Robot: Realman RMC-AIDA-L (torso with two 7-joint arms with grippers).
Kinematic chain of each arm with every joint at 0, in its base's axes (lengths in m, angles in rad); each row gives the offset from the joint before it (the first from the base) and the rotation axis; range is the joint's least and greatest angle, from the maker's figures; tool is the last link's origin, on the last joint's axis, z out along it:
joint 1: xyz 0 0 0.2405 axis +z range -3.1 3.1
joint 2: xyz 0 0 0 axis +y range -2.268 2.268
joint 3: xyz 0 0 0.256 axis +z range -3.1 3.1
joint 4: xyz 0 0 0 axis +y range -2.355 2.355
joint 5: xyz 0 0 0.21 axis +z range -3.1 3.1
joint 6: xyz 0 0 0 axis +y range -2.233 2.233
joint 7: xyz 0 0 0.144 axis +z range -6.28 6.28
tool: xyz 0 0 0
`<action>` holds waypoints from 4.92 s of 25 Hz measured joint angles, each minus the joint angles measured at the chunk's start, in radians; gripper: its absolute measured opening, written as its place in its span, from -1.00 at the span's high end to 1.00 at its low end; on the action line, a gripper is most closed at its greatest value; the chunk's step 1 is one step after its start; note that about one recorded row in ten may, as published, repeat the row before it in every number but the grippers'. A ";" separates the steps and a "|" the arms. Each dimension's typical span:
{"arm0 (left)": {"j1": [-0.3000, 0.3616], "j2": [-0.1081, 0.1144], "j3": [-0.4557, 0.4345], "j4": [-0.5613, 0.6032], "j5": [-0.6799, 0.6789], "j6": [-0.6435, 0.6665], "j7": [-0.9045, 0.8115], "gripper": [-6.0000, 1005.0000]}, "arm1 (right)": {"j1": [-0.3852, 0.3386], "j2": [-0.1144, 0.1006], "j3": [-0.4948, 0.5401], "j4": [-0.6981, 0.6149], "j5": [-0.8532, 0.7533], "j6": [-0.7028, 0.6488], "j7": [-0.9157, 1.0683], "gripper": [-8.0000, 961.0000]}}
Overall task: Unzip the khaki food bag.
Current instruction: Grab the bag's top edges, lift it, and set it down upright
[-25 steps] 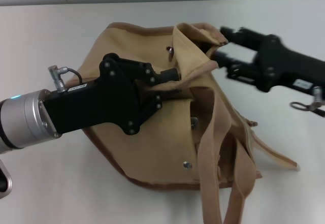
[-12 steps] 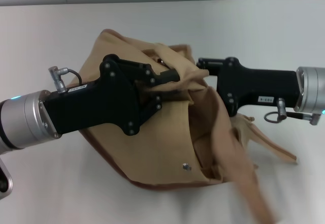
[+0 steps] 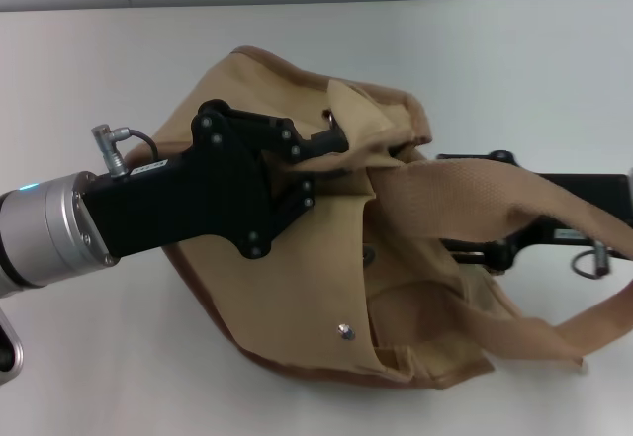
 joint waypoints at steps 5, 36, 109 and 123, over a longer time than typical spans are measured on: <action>-0.002 0.000 -0.001 0.000 -0.002 0.000 0.000 0.83 | -0.045 -0.002 0.117 -0.017 -0.001 -0.095 -0.013 -0.45; -0.004 0.000 -0.005 -0.006 -0.015 0.000 -0.007 0.84 | -0.021 0.010 0.229 0.034 -0.018 -0.153 -0.622 -0.40; 0.003 0.002 -0.001 -0.006 -0.067 -0.003 -0.039 0.84 | -0.110 0.010 -0.085 0.155 0.349 -0.029 -1.070 0.75; -0.003 0.002 -0.001 -0.006 -0.067 -0.003 -0.043 0.83 | -0.039 0.011 -0.145 0.252 0.394 0.018 -1.201 -0.01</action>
